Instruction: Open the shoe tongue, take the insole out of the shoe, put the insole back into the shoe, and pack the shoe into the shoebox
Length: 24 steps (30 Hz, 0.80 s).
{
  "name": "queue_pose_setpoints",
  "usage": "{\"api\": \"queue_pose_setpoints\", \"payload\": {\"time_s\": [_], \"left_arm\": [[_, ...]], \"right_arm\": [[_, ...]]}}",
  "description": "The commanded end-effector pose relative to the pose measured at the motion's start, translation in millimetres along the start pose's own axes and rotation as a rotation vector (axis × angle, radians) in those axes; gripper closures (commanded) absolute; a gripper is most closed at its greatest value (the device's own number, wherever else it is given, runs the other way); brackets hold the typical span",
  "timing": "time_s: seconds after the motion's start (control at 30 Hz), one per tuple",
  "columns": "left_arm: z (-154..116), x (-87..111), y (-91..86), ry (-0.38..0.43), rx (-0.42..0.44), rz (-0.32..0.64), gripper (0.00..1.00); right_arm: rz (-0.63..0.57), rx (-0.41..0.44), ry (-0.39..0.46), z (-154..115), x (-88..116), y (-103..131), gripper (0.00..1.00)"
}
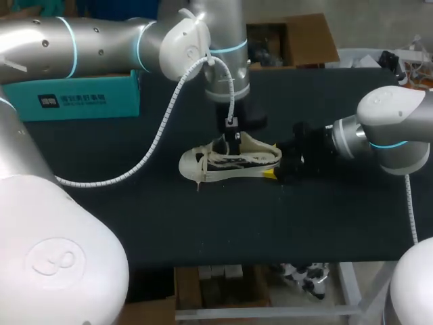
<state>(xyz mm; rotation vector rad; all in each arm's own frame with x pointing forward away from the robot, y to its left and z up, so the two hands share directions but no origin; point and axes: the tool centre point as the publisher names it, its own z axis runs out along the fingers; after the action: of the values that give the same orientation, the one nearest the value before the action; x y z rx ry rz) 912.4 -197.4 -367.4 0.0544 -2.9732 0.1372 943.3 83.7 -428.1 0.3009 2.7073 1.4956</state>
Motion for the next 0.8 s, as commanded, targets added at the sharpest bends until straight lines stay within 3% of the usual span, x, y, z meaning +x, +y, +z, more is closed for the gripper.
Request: {"api": "queue_pose_setpoints", "payload": {"time_s": [0.03,0.5,0.8], "left_arm": [[15.0,6.5,-3.5,-0.039,-0.036,-0.022,1.00],[33.1,3.9,6.0,-0.136,-0.053,-0.056,1.00],[41.2,-5.0,10.2,-0.128,-0.033,-0.052,1.00]], "right_arm": [[0.000,-0.002,0.001,4.8,-4.4,-5.9,1.00],[0.000,-0.002,0.001,4.8,-4.4,-5.9,1.00],[0.000,-0.002,0.001,4.8,-4.4,-5.9,1.00]]}}
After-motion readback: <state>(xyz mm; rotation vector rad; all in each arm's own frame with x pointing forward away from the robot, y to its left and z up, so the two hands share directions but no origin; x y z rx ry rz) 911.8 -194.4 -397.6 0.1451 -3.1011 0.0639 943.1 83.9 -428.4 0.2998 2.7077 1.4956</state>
